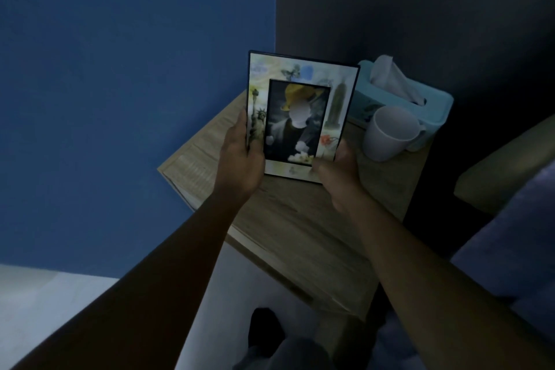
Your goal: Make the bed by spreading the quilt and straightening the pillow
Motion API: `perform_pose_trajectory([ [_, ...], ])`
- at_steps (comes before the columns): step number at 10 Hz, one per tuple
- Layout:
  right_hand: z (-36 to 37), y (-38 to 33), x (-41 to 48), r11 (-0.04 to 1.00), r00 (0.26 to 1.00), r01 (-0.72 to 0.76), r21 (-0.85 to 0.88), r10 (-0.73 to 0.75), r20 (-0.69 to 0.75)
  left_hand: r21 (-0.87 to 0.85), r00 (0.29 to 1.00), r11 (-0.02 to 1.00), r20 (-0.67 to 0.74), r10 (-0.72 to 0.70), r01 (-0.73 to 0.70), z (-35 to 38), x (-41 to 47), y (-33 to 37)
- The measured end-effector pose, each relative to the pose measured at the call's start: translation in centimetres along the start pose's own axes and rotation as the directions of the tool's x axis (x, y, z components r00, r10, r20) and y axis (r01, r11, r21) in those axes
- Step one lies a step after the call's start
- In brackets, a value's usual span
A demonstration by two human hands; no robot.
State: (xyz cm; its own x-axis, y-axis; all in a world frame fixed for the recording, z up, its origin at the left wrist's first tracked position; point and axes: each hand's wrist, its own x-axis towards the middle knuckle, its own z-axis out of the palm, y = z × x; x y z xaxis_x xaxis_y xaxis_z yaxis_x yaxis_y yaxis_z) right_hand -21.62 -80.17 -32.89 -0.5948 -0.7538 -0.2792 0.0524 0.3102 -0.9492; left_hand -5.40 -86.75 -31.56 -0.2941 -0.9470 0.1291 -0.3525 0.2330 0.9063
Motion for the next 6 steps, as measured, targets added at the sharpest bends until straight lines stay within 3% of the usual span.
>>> perform_pose_trajectory([
  [4, -0.3, 1.4, 0.3, 0.999, 0.999, -0.037, 0.015, 0.037, -0.027, 0.043, 0.996, 0.998, 0.077, -0.049, 0.046, 0.0, -0.2, -0.6],
  [6, -1.2, 2.0, -1.3, 0.999, 0.994, 0.041, 0.030, -0.038, -0.099, 0.102, 0.983, 0.981, 0.065, -0.171, 0.164, -0.6, -2.1, -0.6],
])
